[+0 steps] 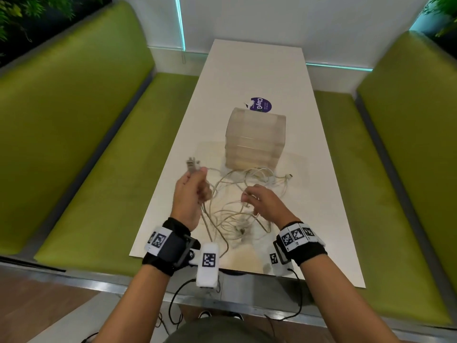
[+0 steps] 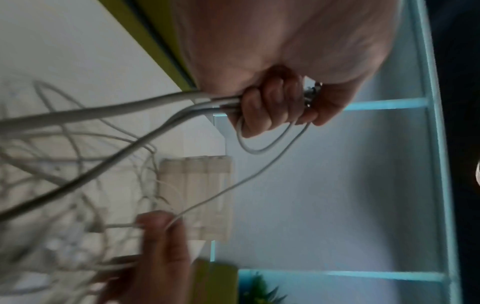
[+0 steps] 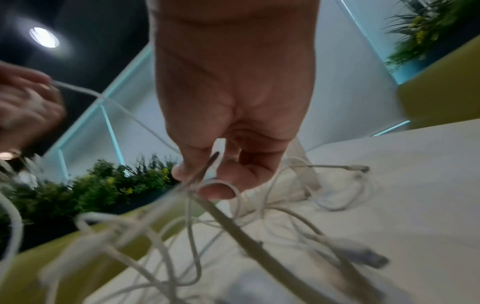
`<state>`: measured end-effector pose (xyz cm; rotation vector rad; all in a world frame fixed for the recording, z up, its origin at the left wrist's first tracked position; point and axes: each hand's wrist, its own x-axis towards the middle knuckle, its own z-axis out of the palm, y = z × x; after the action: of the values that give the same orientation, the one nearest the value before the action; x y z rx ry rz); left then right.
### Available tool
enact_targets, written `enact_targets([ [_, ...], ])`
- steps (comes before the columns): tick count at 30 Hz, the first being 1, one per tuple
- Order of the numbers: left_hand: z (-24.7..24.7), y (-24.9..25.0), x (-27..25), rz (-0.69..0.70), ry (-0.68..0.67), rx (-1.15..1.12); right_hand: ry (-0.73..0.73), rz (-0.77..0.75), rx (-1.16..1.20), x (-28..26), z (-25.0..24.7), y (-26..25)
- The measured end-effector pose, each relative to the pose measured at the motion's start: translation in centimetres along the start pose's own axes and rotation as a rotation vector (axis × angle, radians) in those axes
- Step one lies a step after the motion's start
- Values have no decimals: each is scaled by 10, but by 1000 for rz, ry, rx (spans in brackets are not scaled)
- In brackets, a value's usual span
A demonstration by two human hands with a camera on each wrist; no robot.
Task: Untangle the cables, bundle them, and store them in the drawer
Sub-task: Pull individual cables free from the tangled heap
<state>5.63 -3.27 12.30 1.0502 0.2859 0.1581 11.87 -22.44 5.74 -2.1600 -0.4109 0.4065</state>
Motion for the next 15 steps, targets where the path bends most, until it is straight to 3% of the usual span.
enact_targets([
  [2,-3,19,3,65,51,-142,26,49,8,0,-2,10],
  [4,-8,32,5,124,91,-143,44,57,75,-2,-2,14],
  [11,-6,-3,3,43,-35,432,60,-102,100,0,3,-8],
  [15,3,-31,0,-31,-95,556,24,-232,40,-5,2,-23],
])
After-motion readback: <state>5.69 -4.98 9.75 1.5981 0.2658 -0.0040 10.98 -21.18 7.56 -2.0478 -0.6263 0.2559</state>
